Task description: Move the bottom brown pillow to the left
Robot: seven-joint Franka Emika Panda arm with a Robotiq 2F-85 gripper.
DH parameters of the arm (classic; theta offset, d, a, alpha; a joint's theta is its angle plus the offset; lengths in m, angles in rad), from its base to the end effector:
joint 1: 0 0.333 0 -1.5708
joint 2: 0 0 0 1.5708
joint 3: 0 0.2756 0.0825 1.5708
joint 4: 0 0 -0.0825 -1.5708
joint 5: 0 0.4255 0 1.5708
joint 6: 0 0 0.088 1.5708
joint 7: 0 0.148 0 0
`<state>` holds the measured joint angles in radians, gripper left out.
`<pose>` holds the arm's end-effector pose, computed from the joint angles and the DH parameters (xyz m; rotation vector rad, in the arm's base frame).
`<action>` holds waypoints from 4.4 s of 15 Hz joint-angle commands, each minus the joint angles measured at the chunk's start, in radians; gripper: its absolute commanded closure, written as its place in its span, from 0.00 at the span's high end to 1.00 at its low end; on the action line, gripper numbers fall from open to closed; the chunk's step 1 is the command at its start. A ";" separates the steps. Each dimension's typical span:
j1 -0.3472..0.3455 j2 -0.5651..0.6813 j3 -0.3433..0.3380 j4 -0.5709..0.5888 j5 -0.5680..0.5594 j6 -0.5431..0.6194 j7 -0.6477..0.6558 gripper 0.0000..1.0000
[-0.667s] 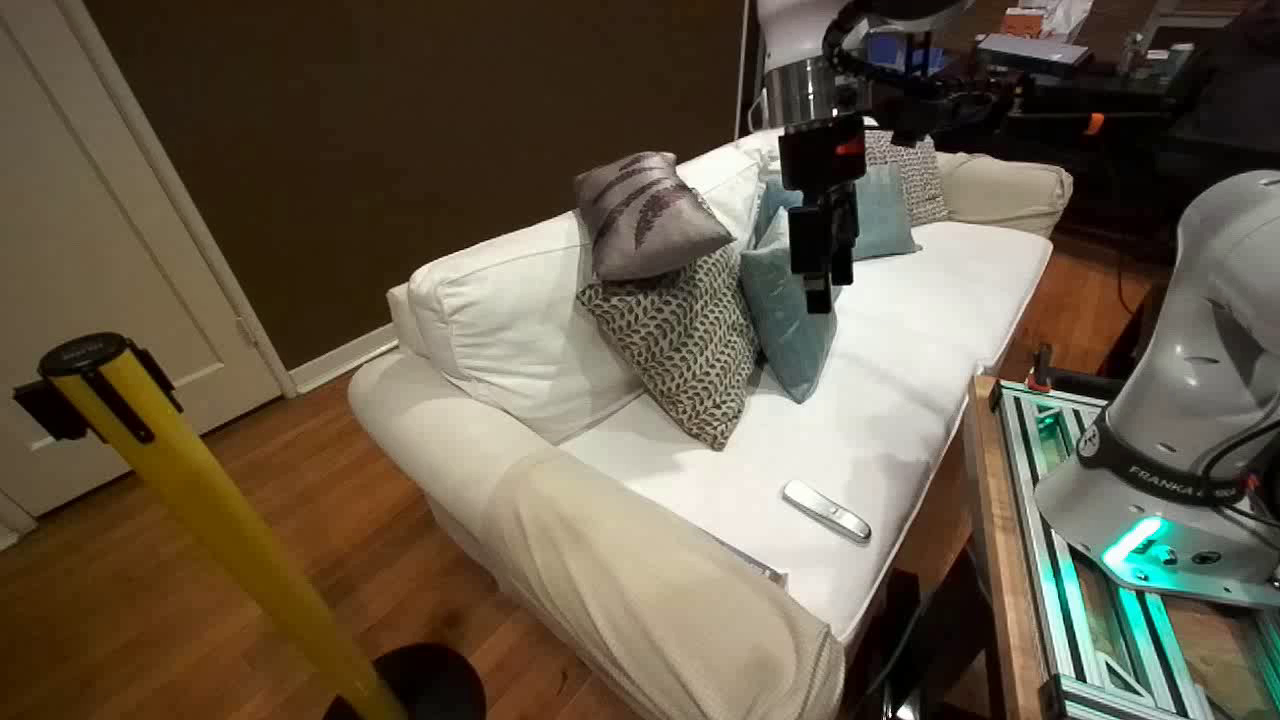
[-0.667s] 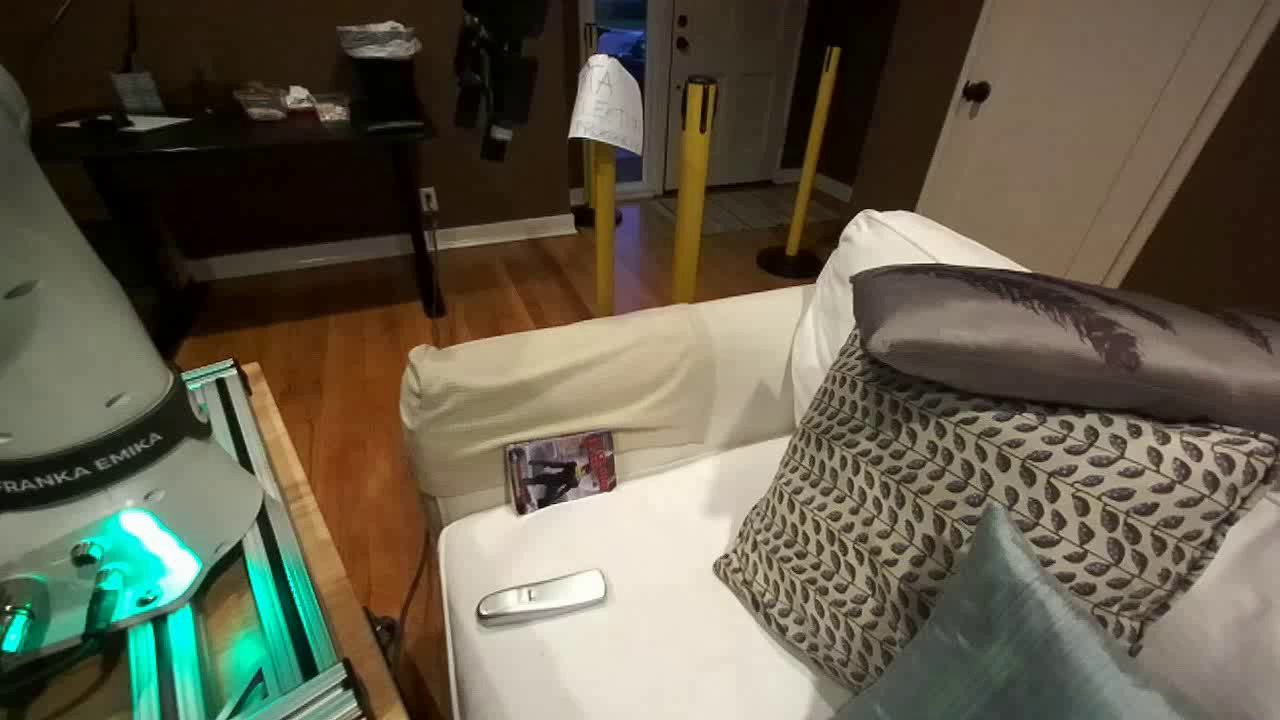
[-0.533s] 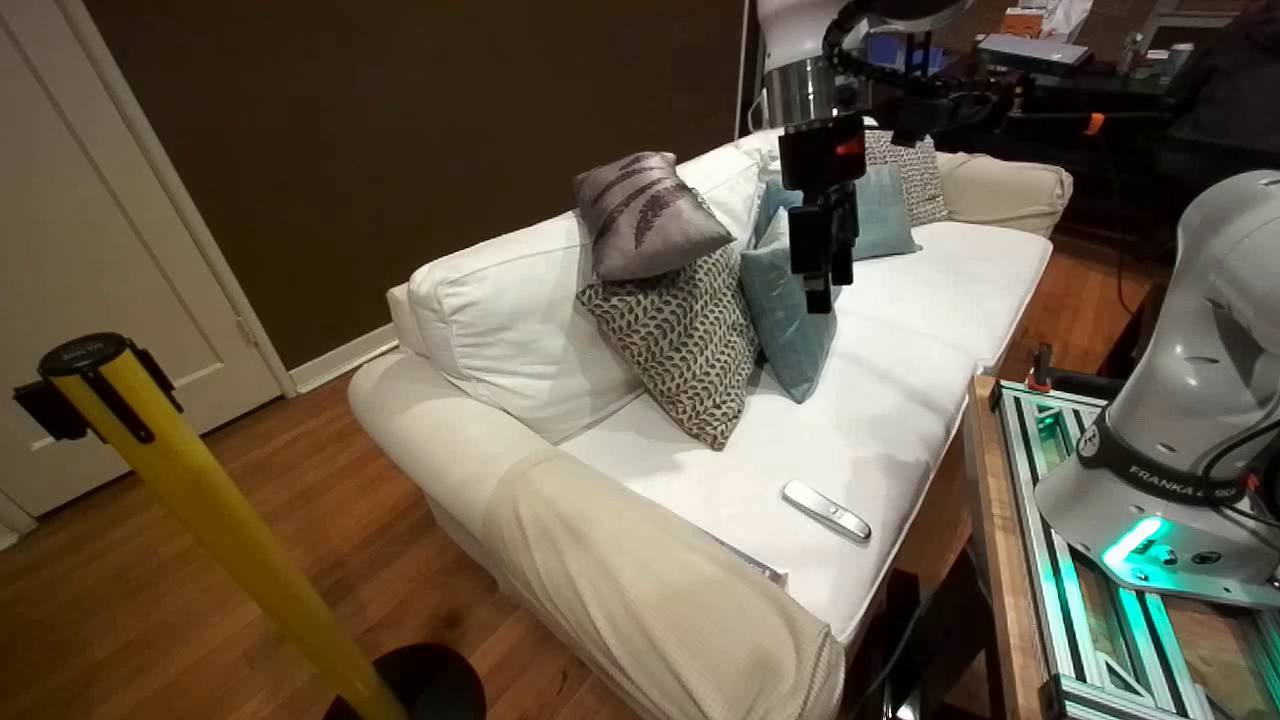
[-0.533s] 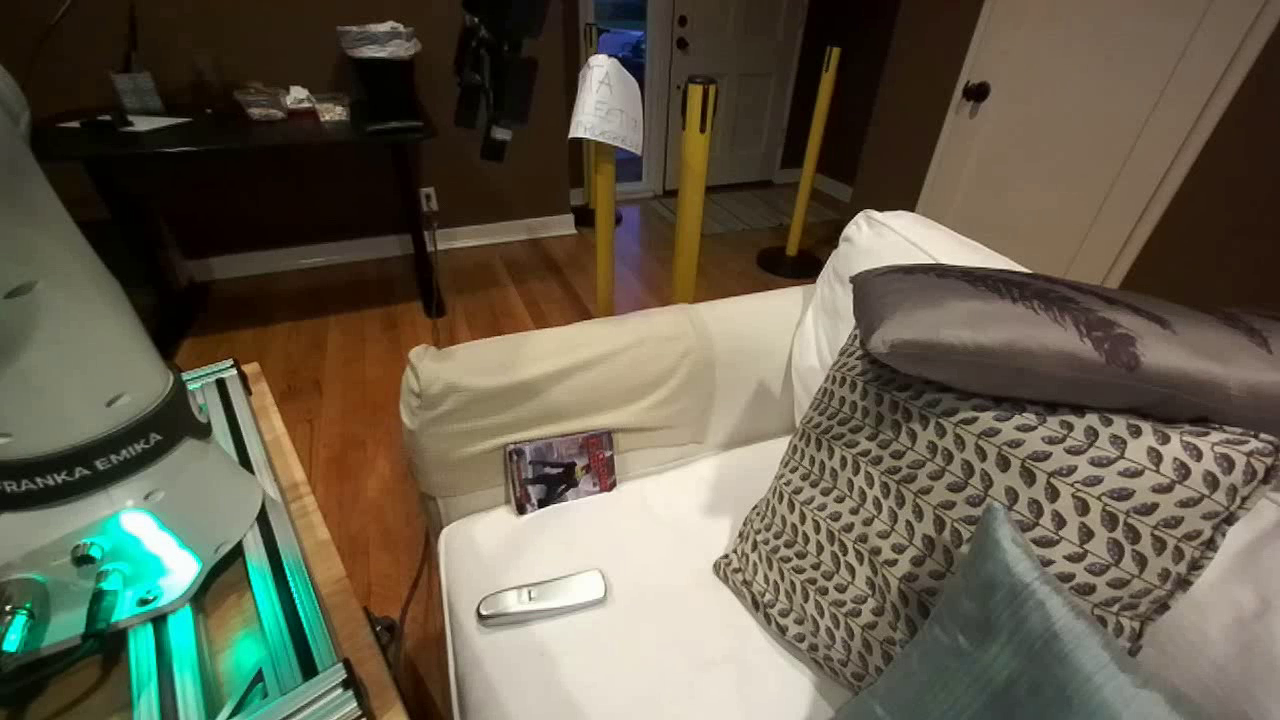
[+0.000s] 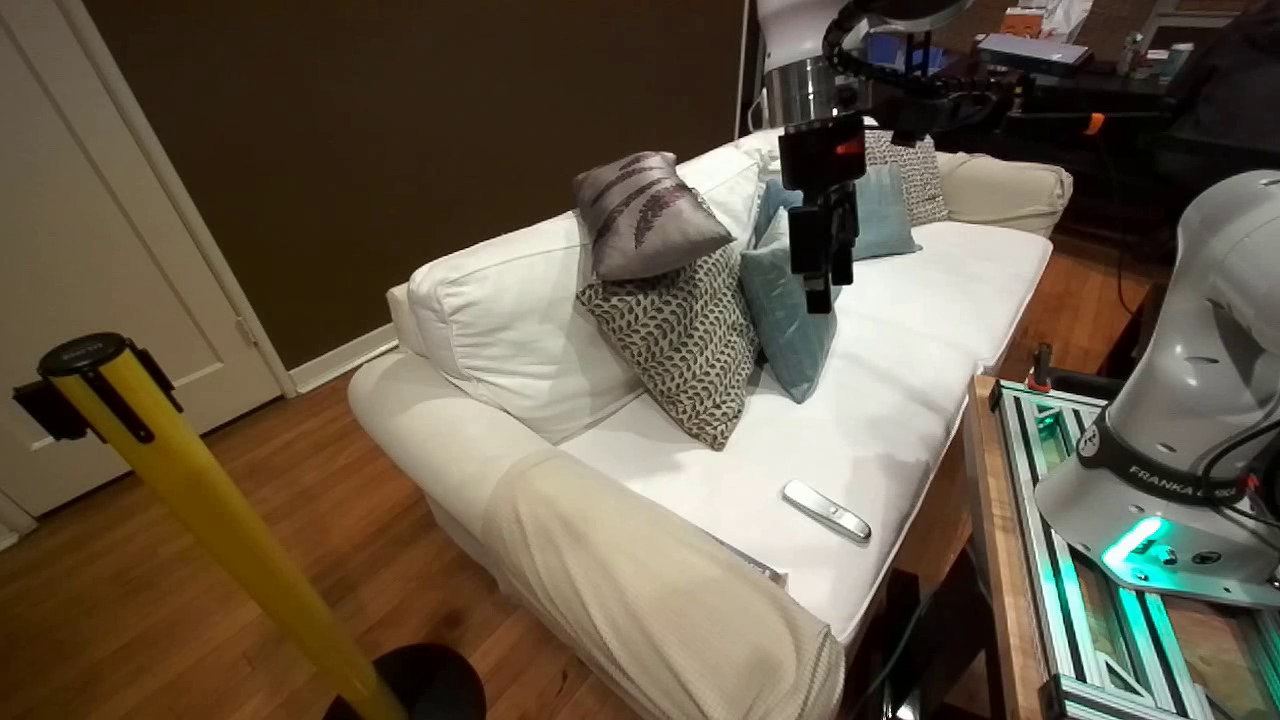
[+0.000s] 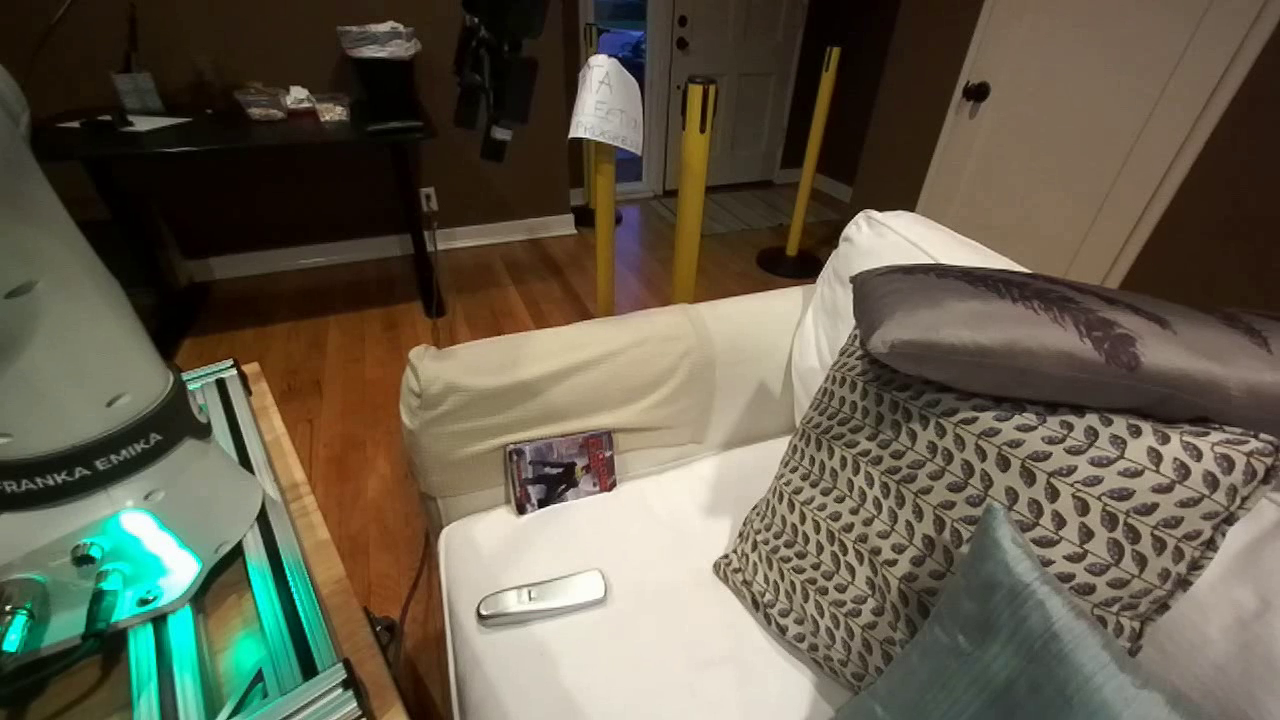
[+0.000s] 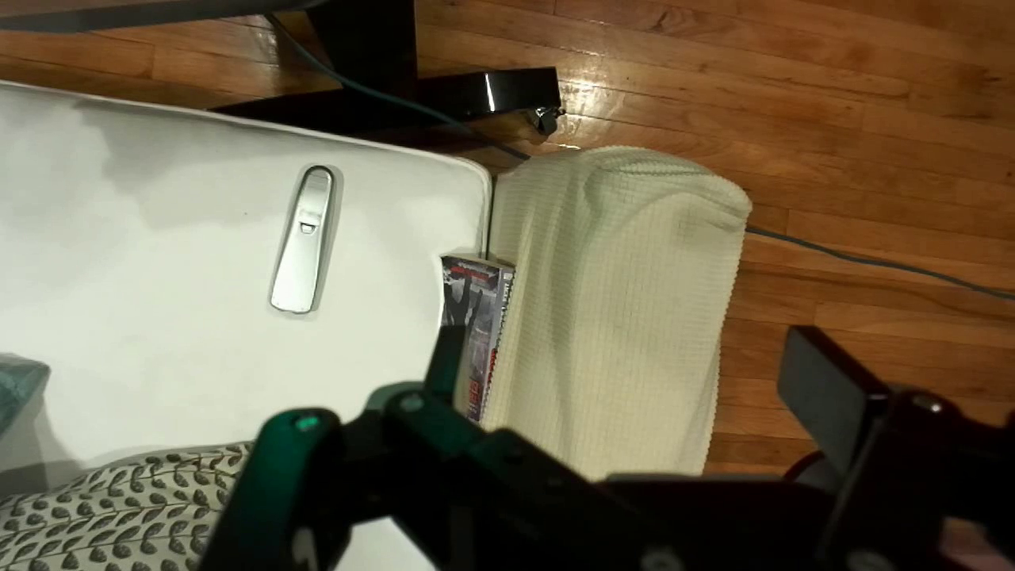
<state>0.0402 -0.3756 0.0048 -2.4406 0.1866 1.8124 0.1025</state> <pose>0.4371 0.0423 0.3270 -2.9563 0.1863 0.3937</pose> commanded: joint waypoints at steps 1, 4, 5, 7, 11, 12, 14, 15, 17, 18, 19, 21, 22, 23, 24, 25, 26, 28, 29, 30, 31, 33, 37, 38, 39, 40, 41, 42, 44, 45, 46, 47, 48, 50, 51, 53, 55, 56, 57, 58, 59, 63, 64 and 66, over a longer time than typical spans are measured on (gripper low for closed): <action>-0.010 0.000 0.009 0.001 0.002 -0.002 -0.003 1.00; -0.010 0.000 0.009 0.001 0.002 -0.002 -0.003 1.00; -0.010 0.000 0.009 0.001 0.002 -0.002 -0.003 1.00; -0.012 0.017 0.012 0.008 0.004 0.010 0.014 1.00; -0.029 0.107 0.034 0.028 -0.024 0.185 0.104 1.00; -0.036 0.129 0.041 0.027 -0.041 0.264 0.138 1.00; -0.053 0.188 0.048 0.040 -0.089 0.384 0.214 1.00; -0.060 0.217 0.050 0.047 -0.113 0.436 0.259 1.00; -0.077 0.277 0.054 0.055 -0.190 0.551 0.365 1.00; -0.084 0.309 0.055 0.064 -0.235 0.594 0.429 1.00; -0.090 0.346 0.056 0.074 -0.297 0.633 0.498 1.00; -0.092 0.419 0.042 0.102 -0.427 0.691 0.647 1.00; -0.087 0.455 0.029 0.121 -0.500 0.709 0.719 1.00; -0.082 0.495 0.008 0.148 -0.568 0.725 0.792 1.00; -0.069 0.535 -0.014 0.180 -0.640 0.730 0.867 1.00; -0.050 0.573 -0.035 0.212 -0.704 0.728 0.941 1.00; -0.028 0.622 -0.055 0.252 -0.760 0.709 1.013 1.00; 0.019 0.715 -0.093 0.319 -0.830 0.704 1.135 1.00; 0.042 0.757 -0.111 0.351 -0.854 0.702 1.191 1.00; 0.067 0.805 -0.129 0.385 -0.870 0.711 1.255 1.00; 0.086 0.850 -0.138 0.419 -0.866 0.710 1.294 1.00; 0.128 0.939 -0.162 0.494 -0.866 0.696 1.349 1.00; 0.175 1.063 -0.222 0.624 -0.871 0.662 1.341 1.00; 0.186 1.085 -0.245 0.649 -0.885 0.659 1.348 1.00; 0.186 1.105 -0.258 0.671 -0.885 0.657 1.337 1.00; 0.198 1.124 -0.291 0.689 -0.916 0.671 1.352 1.00; 0.195 1.143 -0.305 0.708 -0.927 0.677 1.352 1.00; 0.182 1.156 -0.307 0.717 -0.932 0.700 1.342 1.00; 0.169 1.119 -0.288 0.686 -0.905 0.685 1.312 1.00; 0.168 1.129 -0.293 0.695 -0.907 0.685 1.312 1.00; 0.168 1.135 -0.295 0.701 -0.908 0.685 1.312 1.00; 0.170 1.138 -0.295 0.705 -0.908 0.685 1.312 1.00; 0.171 1.140 -0.295 0.707 -0.908 0.685 1.312 1.00; 0.163 1.157 -0.288 0.726 -0.895 0.668 1.299 1.00; 0.163 1.200 -0.303 0.769 -0.905 0.681 1.322 1.00; 0.166 1.263 -0.332 0.836 -0.926 0.677 1.340 1.00; 0.167 1.323 -0.360 0.904 -0.932 0.674 1.350 1.00; 0.167 1.353 -0.373 0.939 -0.930 0.666 1.352 1.00; 0.164 1.387 -0.384 0.977 -0.925 0.658 1.348 1.00; 0.161 1.419 -0.394 1.014 -0.922 0.657 1.344 1.00; 0.165 1.456 -0.414 1.054 -0.928 0.653 1.352 1.00; 0.162 1.588 -0.468 1.207 -0.926 0.617 1.366 1.00; 0.160 1.611 -0.474 1.239 -0.924 0.596 1.367 1.00; 0.154 1.648 -0.478 1.293 -0.916 0.540 1.365 0.72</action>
<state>0.2033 1.1770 -0.4526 -1.2777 -0.7193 2.4255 1.4362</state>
